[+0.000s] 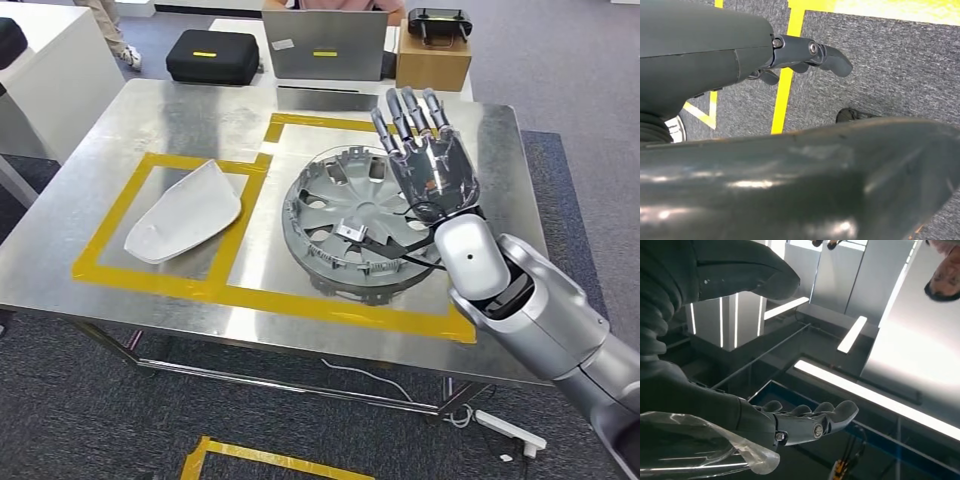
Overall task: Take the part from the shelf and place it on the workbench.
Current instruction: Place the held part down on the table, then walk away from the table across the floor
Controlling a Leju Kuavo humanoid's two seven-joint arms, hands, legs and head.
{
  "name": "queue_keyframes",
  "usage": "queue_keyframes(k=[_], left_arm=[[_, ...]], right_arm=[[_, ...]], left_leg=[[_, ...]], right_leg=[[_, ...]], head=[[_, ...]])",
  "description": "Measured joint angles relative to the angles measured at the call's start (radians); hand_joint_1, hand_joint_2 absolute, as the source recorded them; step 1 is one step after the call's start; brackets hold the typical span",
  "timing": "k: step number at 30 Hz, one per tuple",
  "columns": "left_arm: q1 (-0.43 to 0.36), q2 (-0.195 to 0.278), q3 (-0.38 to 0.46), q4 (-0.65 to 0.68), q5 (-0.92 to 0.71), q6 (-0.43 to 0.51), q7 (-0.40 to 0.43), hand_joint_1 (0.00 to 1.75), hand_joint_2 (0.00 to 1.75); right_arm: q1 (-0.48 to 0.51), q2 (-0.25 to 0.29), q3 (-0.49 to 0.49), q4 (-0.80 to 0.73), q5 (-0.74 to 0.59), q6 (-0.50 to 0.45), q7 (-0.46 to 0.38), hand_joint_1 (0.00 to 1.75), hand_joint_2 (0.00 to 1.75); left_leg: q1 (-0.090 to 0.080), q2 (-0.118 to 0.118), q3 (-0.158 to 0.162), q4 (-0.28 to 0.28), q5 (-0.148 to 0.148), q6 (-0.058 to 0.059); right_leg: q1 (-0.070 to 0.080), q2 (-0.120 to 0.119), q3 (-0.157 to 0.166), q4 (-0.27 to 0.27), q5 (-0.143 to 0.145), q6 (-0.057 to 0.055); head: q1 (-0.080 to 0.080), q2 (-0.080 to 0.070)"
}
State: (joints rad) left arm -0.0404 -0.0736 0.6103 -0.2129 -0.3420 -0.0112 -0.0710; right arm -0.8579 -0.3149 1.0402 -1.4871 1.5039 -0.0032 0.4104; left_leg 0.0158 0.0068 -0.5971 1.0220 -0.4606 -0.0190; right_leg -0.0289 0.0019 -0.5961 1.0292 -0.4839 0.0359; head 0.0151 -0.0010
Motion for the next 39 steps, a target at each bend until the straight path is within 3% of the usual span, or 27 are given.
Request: queue_keyframes(k=[2, 5, 7, 14, 20, 24, 27, 29, 32, 33, 34, 35, 37, 39], left_arm=[[0.0, -0.001, 0.0, 0.0, -0.013, -0.001, -0.001, 0.0, 0.0], [-0.005, -0.003, 0.0, 0.0, -0.034, -0.001, -0.001, 0.0, 0.0], [-0.011, -0.005, 0.0, 0.0, -0.04, -0.001, -0.001, 0.0, 0.0], [-0.024, -0.013, -0.002, 0.0, -0.064, 0.011, 0.001, 0.0, 0.0], [-0.033, -0.017, -0.002, 0.0, -0.069, 0.027, 0.005, 0.0, 0.0], [-0.035, -0.017, -0.002, 0.0, -0.07, 0.033, 0.005, 0.0, 0.0], [-0.035, -0.018, -0.002, 0.0, -0.071, 0.034, 0.004, 0.0, 0.0], [-0.036, -0.021, -0.002, 0.0, -0.071, 0.034, 0.003, 0.0, 0.0], [-0.038, -0.026, -0.002, 0.0, -0.071, 0.036, 0.002, 0.0, 0.0], [-0.038, -0.027, -0.002, 0.0, -0.07, 0.037, 0.002, 0.0, 0.0], [-0.037, -0.029, -0.003, 0.0, -0.069, 0.038, 0.002, 0.0, 0.0], [-0.037, -0.031, -0.003, 0.0, -0.067, 0.04, 0.002, 0.0, 0.0], [-0.038, -0.035, -0.004, 0.0, -0.066, 0.042, 0.001, 0.0, 0.0], [-0.039, -0.037, -0.004, 0.0, -0.067, 0.045, 0.0, 0.0, 0.0]], right_arm=[[0.028, -0.004, -0.018, -0.014, 0.036, -0.084, 0.058, 0.0, 1.75], [0.039, -0.027, -0.016, -0.051, 0.051, -0.244, 0.221, 0.0, 1.75], [0.031, -0.045, -0.007, -0.074, 0.051, -0.29, 0.272, 0.0, 1.75], [0.023, -0.124, -0.009, -0.19, 0.051, -0.378, 0.289, 0.0, 1.75], [0.023, -0.177, -0.024, -0.279, 0.051, -0.392, 0.29, 0.0, 1.75], [0.034, -0.185, -0.026, -0.292, 0.051, -0.404, 0.29, 0.0, 1.75], [0.046, -0.187, -0.03, -0.292, 0.051, -0.412, 0.29, 0.0, 1.75], [0.05, -0.19, -0.035, -0.292, 0.051, -0.416, 0.29, 0.0, 1.75], [0.061, -0.2, -0.038, -0.292, 0.051, -0.423, 0.29, 0.0, 1.75], [0.068, -0.202, -0.038, -0.291, 0.051, -0.427, 0.29, 0.0, 1.75], [0.076, -0.203, -0.038, -0.29, 0.051, -0.431, 0.29, 0.0, 1.75], [0.084, -0.205, -0.039, -0.289, 0.051, -0.435, 0.29, 0.0, 1.75], [0.094, -0.208, -0.045, -0.288, 0.051, -0.439, 0.29, 0.0, 1.75], [0.099, -0.211, -0.053, -0.287, 0.051, -0.443, 0.29, 0.0, 1.75]], left_leg=[[0.0, 0.0, 0.0, 0.0, 0.0, 0.0], [-0.001, 0.0, -0.001, 0.0, 0.0, 0.0], [-0.001, 0.0, -0.001, 0.0, 0.0, 0.0], [-0.002, 0.0, -0.002, 0.004, -0.001, 0.002], [-0.004, 0.0, -0.005, 0.01, -0.006, 0.01], [-0.007, 0.0, -0.01, 0.02, -0.01, 0.02], [-0.008, 0.001, -0.009, 0.014, -0.005, 0.035], [-0.004, 0.005, -0.001, -0.007, 0.009, 0.048], [-0.003, 0.01, -0.001, -0.018, 0.022, 0.058], [-0.003, 0.01, -0.004, -0.017, 0.023, 0.058], [-0.004, 0.011, -0.006, -0.016, 0.024, 0.057], [-0.003, 0.011, -0.009, -0.013, 0.024, 0.056], [-0.001, 0.011, -0.016, -0.005, 0.024, 0.05], [-0.003, 0.01, -0.024, 0.005, 0.026, 0.038]], right_leg=[[0.0, 0.0, 0.0, 0.0, 0.0, 0.0], [0.0, 0.0, -0.001, 0.0, 0.0, 0.0], [0.0, 0.0, 0.0, 0.0, 0.0, 0.0], [-0.002, 0.0, 0.0, -0.001, 0.001, 0.001], [-0.004, 0.001, 0.0, -0.001, 0.002, 0.005], [-0.007, 0.001, 0.0, -0.001, 0.002, 0.015], [-0.01, 0.001, 0.003, -0.009, 0.006, 0.027], [-0.009, 0.0, -0.007, 0.009, -0.015, 0.032], [-0.006, -0.001, -0.074, 0.169, -0.113, 0.033], [-0.006, -0.001, -0.095, 0.22, -0.132, 0.035], [-0.006, -0.001, -0.102, 0.242, -0.131, 0.036], [-0.007, -0.002, -0.089, 0.225, -0.112, 0.037], [-0.009, -0.007, -0.021, 0.105, -0.057, 0.04], [-0.006, -0.009, 0.035, 0.011, -0.027, 0.035]], head=[[0.0, 0.0], [0.0, 0.0], [0.0, 0.0], [0.0, 0.0], [0.0, 0.0], [0.0, 0.0], [0.0, 0.0], [0.001, 0.0], [0.003, 0.0], [0.003, 0.0], [0.003, 0.0], [0.003, 0.0], [0.003, 0.0], [0.003, 0.0]])
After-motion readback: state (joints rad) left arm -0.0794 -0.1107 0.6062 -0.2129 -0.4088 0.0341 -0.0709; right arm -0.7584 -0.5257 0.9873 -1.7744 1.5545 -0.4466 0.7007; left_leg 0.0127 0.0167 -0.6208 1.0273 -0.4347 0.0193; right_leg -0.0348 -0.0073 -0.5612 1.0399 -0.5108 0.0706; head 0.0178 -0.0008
